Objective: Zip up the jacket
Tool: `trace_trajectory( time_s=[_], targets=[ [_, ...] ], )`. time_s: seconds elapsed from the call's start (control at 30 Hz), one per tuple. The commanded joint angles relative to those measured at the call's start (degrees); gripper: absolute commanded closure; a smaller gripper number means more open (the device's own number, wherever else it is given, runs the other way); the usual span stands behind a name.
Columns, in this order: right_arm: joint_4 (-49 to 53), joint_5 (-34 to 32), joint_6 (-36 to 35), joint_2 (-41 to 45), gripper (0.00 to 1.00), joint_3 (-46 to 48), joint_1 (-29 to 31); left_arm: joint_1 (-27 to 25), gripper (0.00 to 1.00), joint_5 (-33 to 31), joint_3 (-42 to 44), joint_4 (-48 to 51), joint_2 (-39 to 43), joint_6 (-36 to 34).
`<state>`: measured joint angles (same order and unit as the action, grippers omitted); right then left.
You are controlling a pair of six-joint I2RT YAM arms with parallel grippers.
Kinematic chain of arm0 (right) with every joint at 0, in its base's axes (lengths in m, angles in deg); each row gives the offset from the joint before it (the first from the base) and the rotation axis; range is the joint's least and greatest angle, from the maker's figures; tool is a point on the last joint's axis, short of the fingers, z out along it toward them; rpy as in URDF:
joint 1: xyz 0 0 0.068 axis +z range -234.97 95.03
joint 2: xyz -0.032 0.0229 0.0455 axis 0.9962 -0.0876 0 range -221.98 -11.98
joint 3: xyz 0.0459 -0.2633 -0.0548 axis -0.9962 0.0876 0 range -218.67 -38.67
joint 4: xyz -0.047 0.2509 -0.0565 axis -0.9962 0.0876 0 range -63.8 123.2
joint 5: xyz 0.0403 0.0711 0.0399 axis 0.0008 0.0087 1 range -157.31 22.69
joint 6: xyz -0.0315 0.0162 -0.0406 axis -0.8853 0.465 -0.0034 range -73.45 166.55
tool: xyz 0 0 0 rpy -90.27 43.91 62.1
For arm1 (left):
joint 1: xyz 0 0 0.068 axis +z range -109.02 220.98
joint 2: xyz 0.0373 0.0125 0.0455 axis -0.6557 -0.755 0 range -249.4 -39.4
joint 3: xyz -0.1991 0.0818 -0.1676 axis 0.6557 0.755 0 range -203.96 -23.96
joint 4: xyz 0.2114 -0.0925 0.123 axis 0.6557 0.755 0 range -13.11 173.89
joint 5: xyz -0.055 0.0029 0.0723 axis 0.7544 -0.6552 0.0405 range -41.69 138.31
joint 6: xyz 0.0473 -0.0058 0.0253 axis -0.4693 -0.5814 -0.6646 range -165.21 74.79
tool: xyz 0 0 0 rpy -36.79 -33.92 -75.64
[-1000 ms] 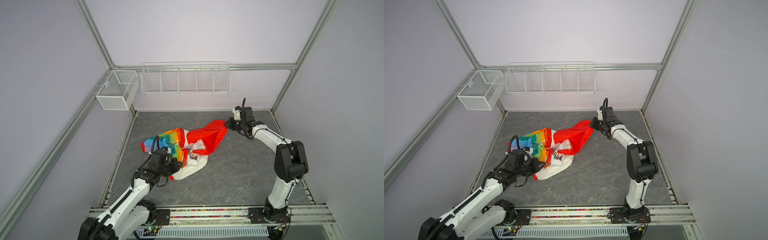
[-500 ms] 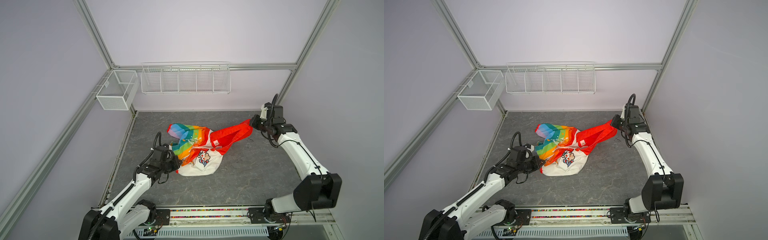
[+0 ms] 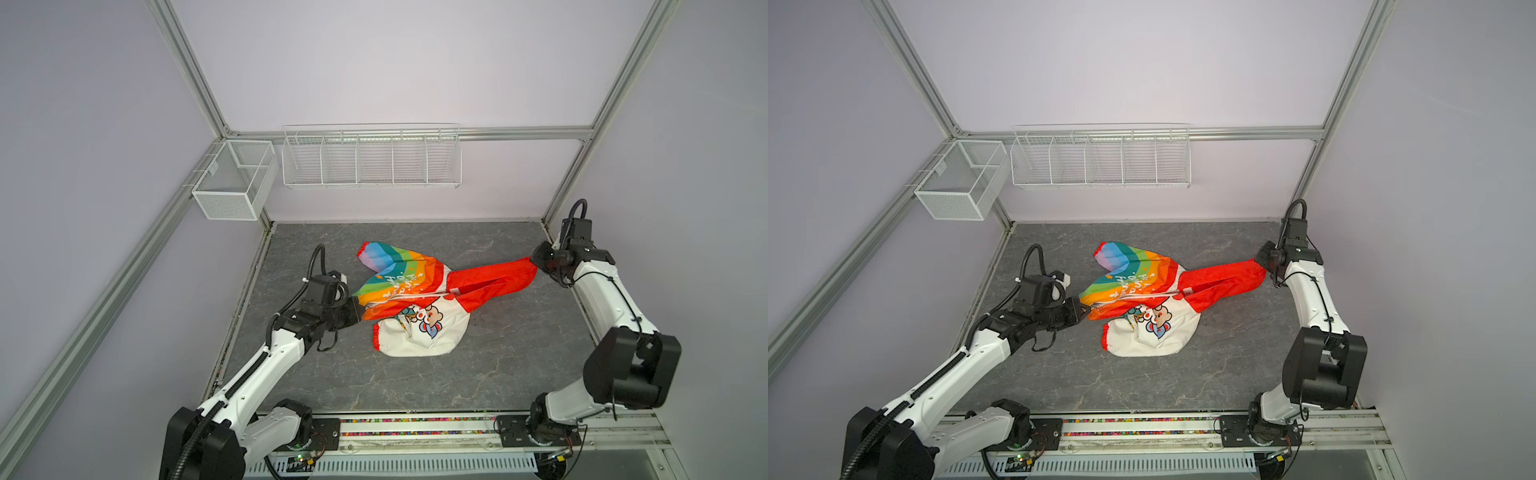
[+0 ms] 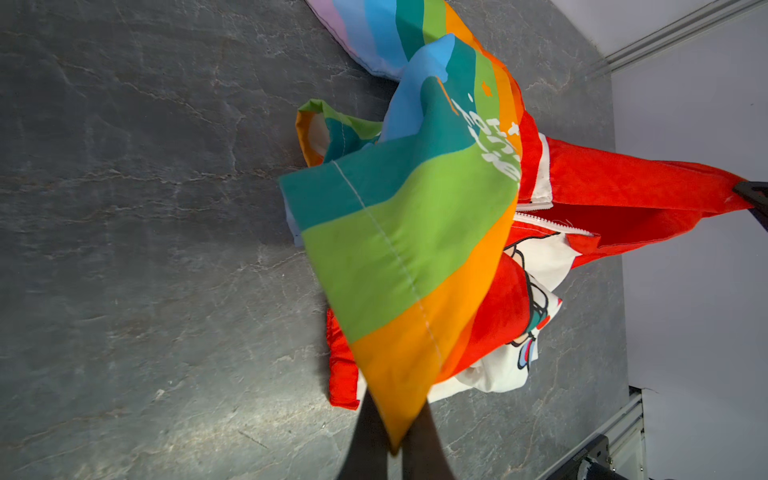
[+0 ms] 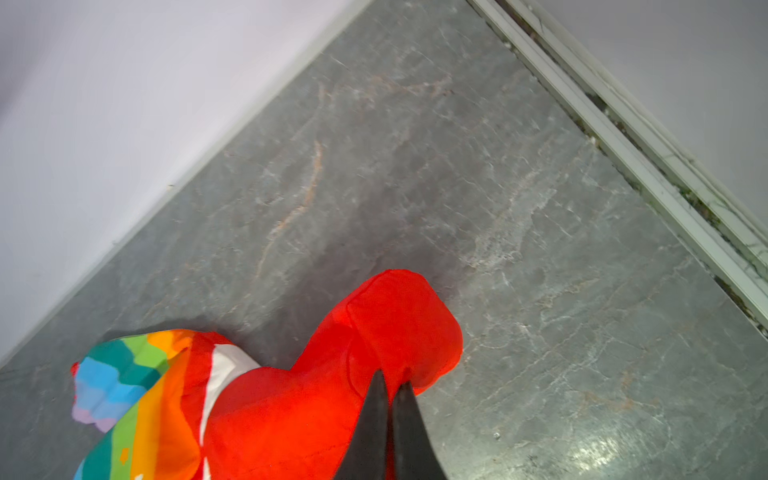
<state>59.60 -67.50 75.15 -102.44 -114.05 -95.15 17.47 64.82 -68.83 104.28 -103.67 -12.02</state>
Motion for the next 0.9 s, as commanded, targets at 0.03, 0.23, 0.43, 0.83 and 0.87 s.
trace_trajectory(
  time_s=[0.03, 0.23, 0.43, 0.83, 0.87],
  targets=[
    [0.11, 3.07, -1.52, -2.61, 0.87, 0.73, -1.14, 0.4, 1.0, 1.57, -6.84, 4.94, -4.18, -5.15],
    [-3.24, 5.2, -1.35, -0.25, 0.47, 4.78, -1.09, 0.42, 1.0, 0.55, -15.13, 12.21, -8.88, -8.5],
    [-4.02, 5.34, -1.44, 6.94, 0.38, 6.61, -0.27, 0.4, 1.0, 2.65, -15.17, 9.18, -8.68, -7.62],
    [-5.16, 6.98, 1.37, 19.89, 0.37, 16.53, 15.34, 0.39, 1.0, 11.69, -2.29, 0.56, -4.09, -3.53],
    [-6.18, 7.56, 2.51, 19.9, 0.37, 18.0, 16.92, 0.39, 1.0, 11.77, -1.36, 0.31, -3.73, -3.33]
  ],
)
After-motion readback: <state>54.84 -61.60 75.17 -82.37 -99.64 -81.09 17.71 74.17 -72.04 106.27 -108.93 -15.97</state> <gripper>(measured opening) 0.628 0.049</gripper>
